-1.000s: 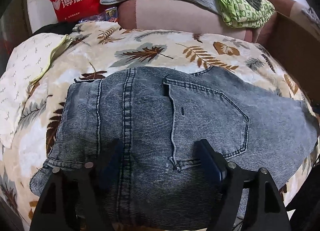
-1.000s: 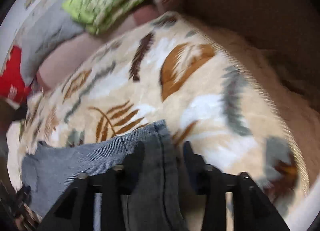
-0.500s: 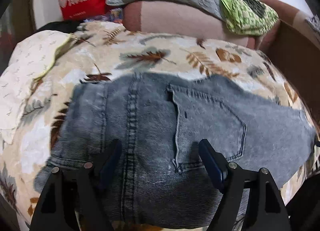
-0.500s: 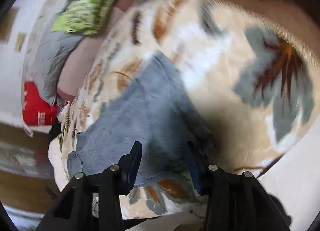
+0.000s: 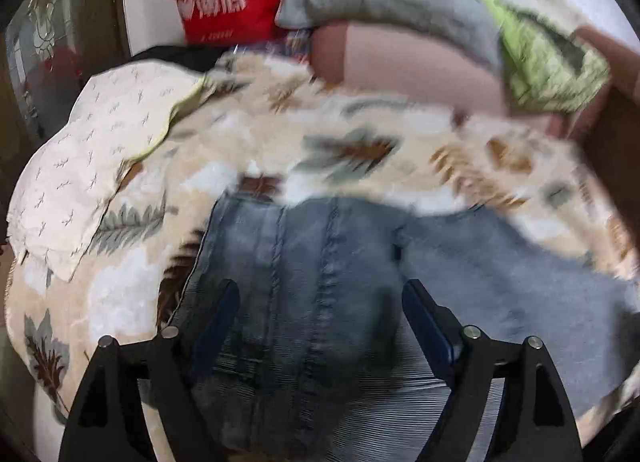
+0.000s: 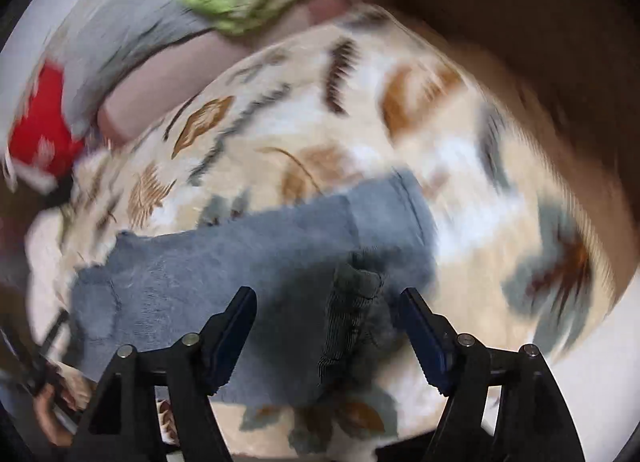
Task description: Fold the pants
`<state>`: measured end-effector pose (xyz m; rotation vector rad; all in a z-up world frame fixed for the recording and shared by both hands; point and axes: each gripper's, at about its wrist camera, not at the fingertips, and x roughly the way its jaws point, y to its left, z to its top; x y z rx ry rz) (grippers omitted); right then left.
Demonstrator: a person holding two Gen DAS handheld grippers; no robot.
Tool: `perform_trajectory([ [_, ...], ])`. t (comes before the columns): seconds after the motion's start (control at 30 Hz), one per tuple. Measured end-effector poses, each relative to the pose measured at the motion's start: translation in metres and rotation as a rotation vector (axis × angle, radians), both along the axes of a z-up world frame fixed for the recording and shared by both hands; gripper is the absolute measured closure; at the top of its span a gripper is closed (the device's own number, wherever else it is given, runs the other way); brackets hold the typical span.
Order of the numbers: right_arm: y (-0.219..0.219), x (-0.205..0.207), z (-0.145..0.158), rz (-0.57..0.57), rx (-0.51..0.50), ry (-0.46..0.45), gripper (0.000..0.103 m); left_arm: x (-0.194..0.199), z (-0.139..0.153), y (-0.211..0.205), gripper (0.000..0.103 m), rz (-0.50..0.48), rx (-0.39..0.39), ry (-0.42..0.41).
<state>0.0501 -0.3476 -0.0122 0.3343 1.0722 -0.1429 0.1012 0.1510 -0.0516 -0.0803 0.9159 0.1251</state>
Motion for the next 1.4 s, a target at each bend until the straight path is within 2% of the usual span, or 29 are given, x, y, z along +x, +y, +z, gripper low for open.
perform_trajectory([
  [0.03,0.017,0.011,0.008,0.017,-0.087,0.008,0.026,0.005,-0.014,0.004,0.019,0.012,-0.001,0.054],
  [0.07,0.027,0.021,0.013,0.031,-0.149,0.012,0.026,0.008,-0.029,0.011,0.017,0.013,-0.038,0.097],
  [0.1,0.041,0.034,0.016,0.047,-0.219,0.018,0.026,0.006,-0.034,0.016,0.016,0.017,-0.071,0.074],
  [0.17,0.056,0.048,0.024,0.06,-0.251,0.006,0.026,0.003,-0.028,0.014,0.016,0.006,-0.053,0.054],
  [0.23,0.092,0.074,0.025,0.178,-0.17,-0.042,0.026,0.003,-0.03,0.014,0.014,-0.004,-0.047,0.054],
  [0.33,0.159,0.119,0.011,0.421,0.016,-0.042,0.026,0.005,-0.03,0.019,0.014,0.011,-0.073,0.048],
  [0.43,0.21,0.169,-0.016,0.515,0.1,0.011,0.03,0.002,-0.029,0.02,0.014,0.008,-0.075,0.039],
  [0.47,0.225,0.184,-0.024,0.55,0.126,0.03,0.035,0.001,-0.029,0.019,0.014,0.003,-0.073,0.037],
  [0.5,0.237,0.194,-0.031,0.575,0.129,0.046,0.04,0.0,-0.03,0.018,0.014,0.001,-0.075,0.034],
  [0.57,0.261,0.211,-0.047,0.622,0.118,0.085,0.042,0.001,-0.031,0.017,0.014,-0.004,-0.076,0.03],
  [0.63,0.279,0.222,-0.066,0.682,0.117,0.153,0.067,0.001,-0.031,0.018,0.013,-0.009,-0.079,0.028],
  [0.67,0.285,0.224,-0.072,0.708,0.126,0.178,0.084,0.0,-0.031,0.019,0.013,-0.01,-0.085,0.028],
  [0.7,0.291,0.22,-0.072,0.732,0.094,0.168,0.097,0.0,-0.031,0.019,0.013,-0.012,-0.09,0.029],
  [0.73,0.294,0.216,-0.067,0.752,0.058,0.144,0.098,0.0,-0.03,0.02,0.013,-0.012,-0.093,0.03],
  [0.87,0.301,0.208,-0.051,0.735,-0.083,0.042,0.099,0.002,-0.03,0.021,0.013,-0.005,-0.101,0.032],
  [1.0,0.305,0.217,-0.079,0.711,-0.147,0.058,0.1,0.003,-0.031,0.018,0.012,-0.004,-0.085,0.033],
  [1.07,0.299,0.215,-0.081,0.687,-0.116,0.031,0.099,0.002,-0.031,0.018,0.012,-0.01,-0.079,0.028],
  [1.17,0.282,0.216,-0.071,0.619,-0.064,0.035,0.092,0.001,-0.031,0.018,0.012,-0.01,-0.078,0.023],
  [1.23,0.27,0.205,-0.051,0.563,-0.041,-0.03,0.091,0.0,-0.031,0.017,0.012,-0.009,-0.074,0.023],
  [1.33,0.24,0.168,-0.026,0.473,0.059,-0.086,0.087,0.0,-0.03,0.017,0.011,-0.006,-0.07,0.022],
  [1.4,0.227,0.141,-0.022,0.44,0.12,-0.09,0.078,-0.001,-0.03,0.017,0.011,-0.005,-0.07,0.021],
])
